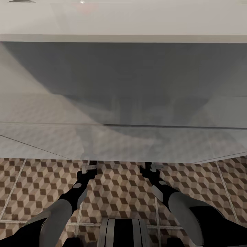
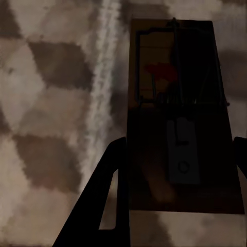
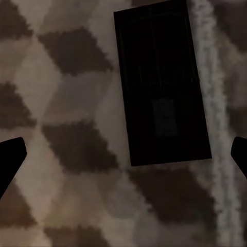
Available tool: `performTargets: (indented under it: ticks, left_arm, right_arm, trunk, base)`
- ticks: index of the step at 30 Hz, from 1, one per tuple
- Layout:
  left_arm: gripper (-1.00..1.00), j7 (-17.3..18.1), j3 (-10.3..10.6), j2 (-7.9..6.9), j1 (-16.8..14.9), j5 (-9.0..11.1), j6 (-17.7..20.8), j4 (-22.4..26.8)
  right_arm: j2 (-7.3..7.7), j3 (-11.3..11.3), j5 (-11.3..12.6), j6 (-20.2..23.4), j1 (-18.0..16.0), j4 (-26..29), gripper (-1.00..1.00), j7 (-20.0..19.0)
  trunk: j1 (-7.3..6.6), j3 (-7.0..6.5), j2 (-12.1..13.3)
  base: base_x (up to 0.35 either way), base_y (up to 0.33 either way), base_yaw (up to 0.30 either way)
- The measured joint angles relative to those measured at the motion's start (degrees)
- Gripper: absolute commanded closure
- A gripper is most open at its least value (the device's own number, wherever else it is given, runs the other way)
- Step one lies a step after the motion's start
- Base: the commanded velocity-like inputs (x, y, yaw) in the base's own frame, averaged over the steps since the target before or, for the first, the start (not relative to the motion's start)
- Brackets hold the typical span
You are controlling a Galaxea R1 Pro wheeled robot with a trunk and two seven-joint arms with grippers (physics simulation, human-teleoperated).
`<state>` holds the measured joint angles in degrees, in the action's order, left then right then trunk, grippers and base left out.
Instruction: Take the four mousetraps from the cabinet in the bathroom and place them on the bathroom floor. Make sure all four end up on the same floor surface, and ensure that at least two of them are either under or directly next to the same bathroom sink.
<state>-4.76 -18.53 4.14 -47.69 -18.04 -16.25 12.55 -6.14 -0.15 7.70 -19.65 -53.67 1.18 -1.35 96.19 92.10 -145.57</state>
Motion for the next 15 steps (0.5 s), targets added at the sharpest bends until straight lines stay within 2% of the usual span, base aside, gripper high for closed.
performTargets:
  ticks: [15]
  left_arm:
    - [1.00,0.0,-0.2,-1.34,0.0,0.2,-0.5,-0.8]
  right_arm:
    - [0.00,0.0,0.0,0.0,0.0,0.0,-1.00,0.0]
  trunk:
    - [0.00,0.00,0.0]
  base:
    - [0.000,0.000,0.000]
